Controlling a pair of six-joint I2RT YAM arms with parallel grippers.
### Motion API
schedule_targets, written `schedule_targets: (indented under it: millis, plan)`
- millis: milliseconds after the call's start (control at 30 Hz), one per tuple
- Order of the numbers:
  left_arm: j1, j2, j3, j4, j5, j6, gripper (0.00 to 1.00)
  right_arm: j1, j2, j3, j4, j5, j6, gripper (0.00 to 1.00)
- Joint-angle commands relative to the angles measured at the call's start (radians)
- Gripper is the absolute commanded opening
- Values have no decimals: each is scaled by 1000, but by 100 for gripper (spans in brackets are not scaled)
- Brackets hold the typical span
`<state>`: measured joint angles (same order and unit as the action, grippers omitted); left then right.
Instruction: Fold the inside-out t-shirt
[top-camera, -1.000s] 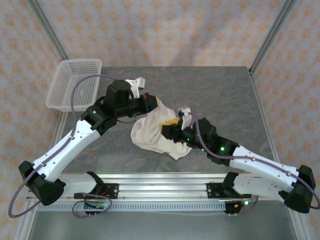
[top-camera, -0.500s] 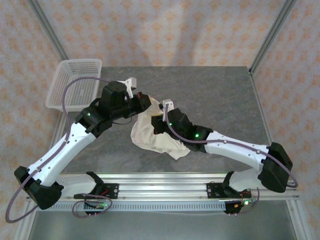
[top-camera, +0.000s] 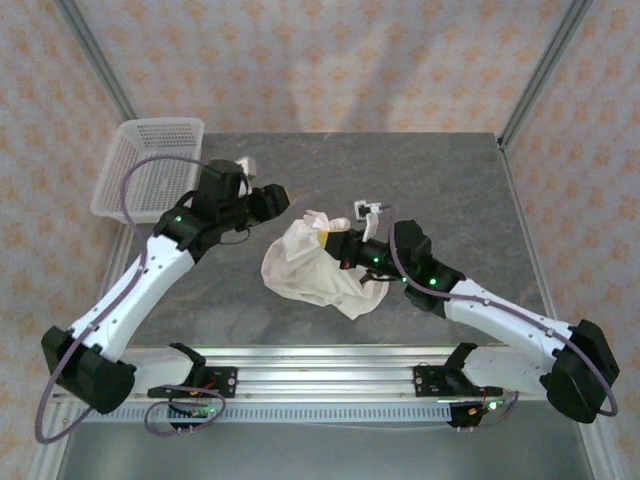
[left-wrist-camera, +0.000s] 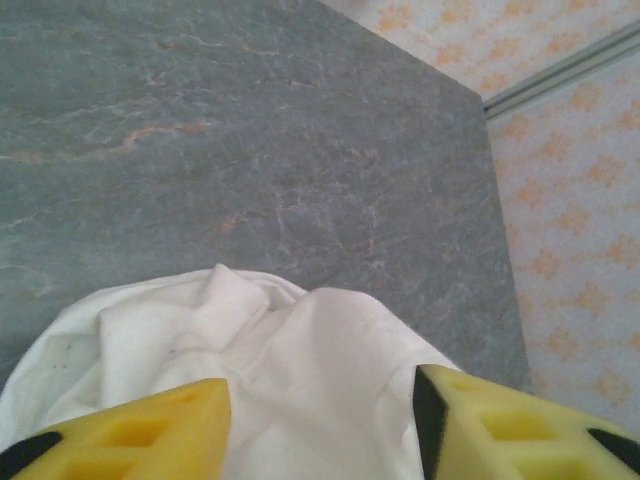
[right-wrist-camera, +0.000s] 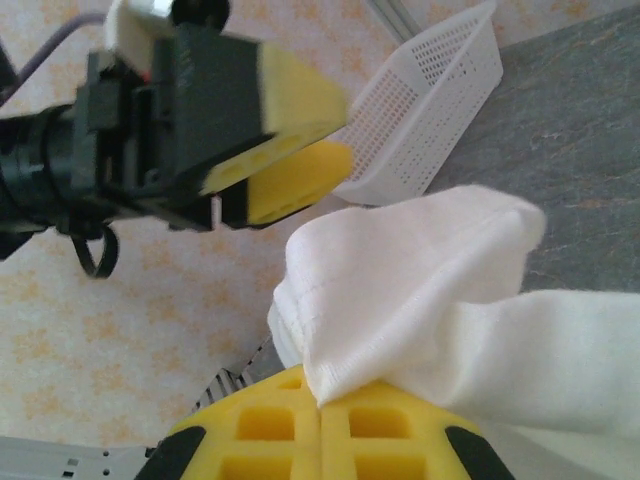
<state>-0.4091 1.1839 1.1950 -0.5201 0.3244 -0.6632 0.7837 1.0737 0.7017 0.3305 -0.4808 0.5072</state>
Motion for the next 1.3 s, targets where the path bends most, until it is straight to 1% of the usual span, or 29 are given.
schedule_targets:
  millis: [0,67,100,133,167,200,267,367,433,467,500,533,567,600,633,700,733,800,867,933,1000,1067,1167,1233,1267]
  plan:
    - [4,-150,-51,55,76,113,56,-28,-31,-7,70,-39,47,0]
    - [0,-189,-87,72,242,189,56,-40,-28,-6,67,-41,51,0]
    - [-6,-194,-102,63,316,235,58,-44,-26,-4,67,-42,52,0]
    - [-18,-192,-111,38,345,277,60,-44,-22,-4,67,-47,52,0]
    - [-30,-187,-115,13,332,299,61,-44,-17,-1,68,-54,50,0]
    - [-41,-177,-121,-8,296,313,62,-44,-12,5,71,-61,51,0]
    - [-56,-151,-137,-2,249,325,66,-44,2,15,79,-77,60,0]
    - [-88,-90,-139,70,290,339,72,-45,19,29,91,-101,75,0]
    - [-132,-41,-120,106,282,358,72,-44,26,33,97,-116,82,0]
    - [-147,-21,-111,114,265,362,71,-44,28,33,97,-121,82,0]
    - [-155,-7,-106,125,245,355,62,-44,27,29,96,-124,82,0]
    - [-153,-1,-106,148,243,329,39,-46,22,22,96,-119,82,0]
    - [-149,-10,-113,176,254,297,11,-46,13,10,96,-104,82,0]
    - [-138,-30,-128,233,291,246,0,-52,-1,-11,96,-83,86,0]
    - [-122,-54,-153,305,336,188,0,-64,-12,-35,98,-64,99,0]
    - [-85,-102,-193,471,437,26,0,-119,-28,-111,136,-57,150,0]
    - [-74,-113,-193,499,465,-17,0,-139,-28,-145,165,-65,166,0]
    - [-68,-126,-171,479,494,-45,0,-156,-21,-191,159,-74,151,0]
    - [-68,-136,-162,469,515,-47,0,-156,-4,-217,137,-82,132,0]
    - [-68,-144,-163,453,518,-34,0,-156,2,-244,161,-96,138,0]
    - [-67,-148,-169,435,516,-9,0,-156,-13,-252,155,-105,142,10]
    - [-69,-149,-180,422,518,19,0,-156,-57,-243,120,-100,134,25]
    - [-69,-146,-195,408,515,44,0,-146,-170,-219,20,-49,83,35]
    - [-70,-140,-199,402,513,50,0,-103,-242,-177,-102,14,-19,42]
    - [-71,-136,-199,403,516,48,0,-69,-270,-150,-166,71,-77,45]
